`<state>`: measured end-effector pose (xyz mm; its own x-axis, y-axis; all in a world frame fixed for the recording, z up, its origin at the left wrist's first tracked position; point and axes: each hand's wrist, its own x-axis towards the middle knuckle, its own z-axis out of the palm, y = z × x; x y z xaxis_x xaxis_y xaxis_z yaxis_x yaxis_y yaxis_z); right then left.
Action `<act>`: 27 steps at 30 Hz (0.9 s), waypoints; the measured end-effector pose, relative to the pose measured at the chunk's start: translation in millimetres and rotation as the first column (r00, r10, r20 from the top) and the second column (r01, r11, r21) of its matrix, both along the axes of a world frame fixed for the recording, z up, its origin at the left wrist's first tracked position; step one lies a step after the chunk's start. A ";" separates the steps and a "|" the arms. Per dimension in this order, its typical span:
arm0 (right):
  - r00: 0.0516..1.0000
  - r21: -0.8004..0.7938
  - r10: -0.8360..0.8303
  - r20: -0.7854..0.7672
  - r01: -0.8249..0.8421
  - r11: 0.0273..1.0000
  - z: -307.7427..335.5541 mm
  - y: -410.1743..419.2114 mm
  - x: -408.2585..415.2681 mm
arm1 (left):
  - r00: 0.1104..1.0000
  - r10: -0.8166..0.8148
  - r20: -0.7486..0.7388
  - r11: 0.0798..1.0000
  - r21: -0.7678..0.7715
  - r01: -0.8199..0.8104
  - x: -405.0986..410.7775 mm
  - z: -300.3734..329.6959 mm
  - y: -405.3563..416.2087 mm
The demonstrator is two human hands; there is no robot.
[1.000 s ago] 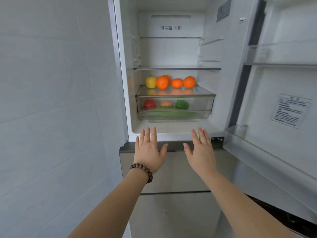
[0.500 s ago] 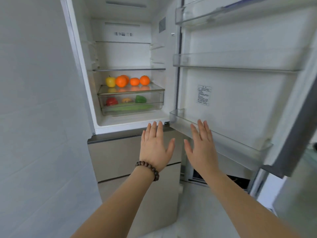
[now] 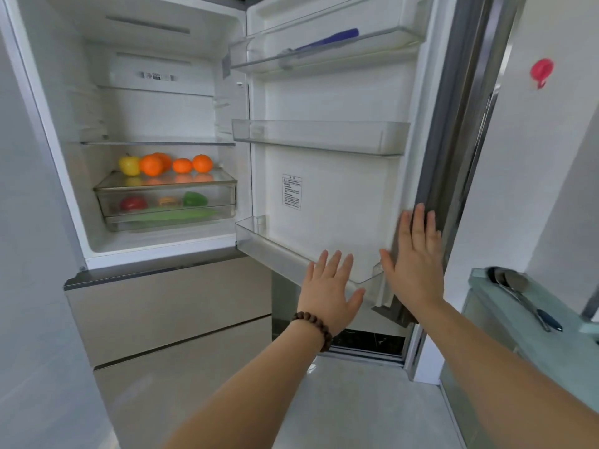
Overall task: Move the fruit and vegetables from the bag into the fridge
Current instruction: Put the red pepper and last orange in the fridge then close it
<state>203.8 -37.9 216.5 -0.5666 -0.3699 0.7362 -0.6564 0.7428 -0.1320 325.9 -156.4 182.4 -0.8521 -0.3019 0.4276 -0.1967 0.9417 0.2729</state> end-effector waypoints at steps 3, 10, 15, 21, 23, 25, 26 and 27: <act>0.999 0.067 0.012 -0.033 -0.010 0.998 -6.7 7.6 -12.1 | 1.000 0.024 0.002 1.000 -0.002 -0.024 -6.3 -7.5 4.5; 0.986 0.147 0.098 -0.138 -0.078 0.986 -13.9 19.5 -8.1 | 0.985 0.069 -0.161 0.994 -0.074 -0.082 5.5 -12.5 0.4; 0.926 0.250 0.225 -0.304 -0.151 0.956 -18.8 21.5 17.7 | 0.959 0.120 -0.258 0.992 -0.008 -0.126 43.2 -25.1 -19.9; 0.844 0.243 0.337 -0.417 -0.253 0.936 -23.0 -9.4 76.5 | 0.953 0.256 -0.160 0.964 0.119 -0.239 107.6 -21.3 -45.3; 0.827 0.231 0.345 -0.445 -0.266 0.936 -25.4 -23.4 98.6 | 0.937 0.320 -0.139 0.944 0.128 -0.304 126.2 -19.1 -51.4; 0.810 0.245 0.365 -0.459 -0.280 0.928 -26.2 -36.9 120.5 | 0.914 0.379 -0.146 0.923 0.132 -0.361 142.9 -18.0 -56.1; 0.800 0.254 0.383 -0.462 -0.294 0.922 -26.3 -43.7 131.0 | 0.901 0.407 -0.151 0.911 0.136 -0.389 151.3 -18.0 -58.3; 0.787 0.261 0.409 -0.462 -0.320 0.911 -25.9 -50.1 141.4 | 0.887 0.434 -0.157 0.899 0.141 -0.414 159.9 -18.0 -59.9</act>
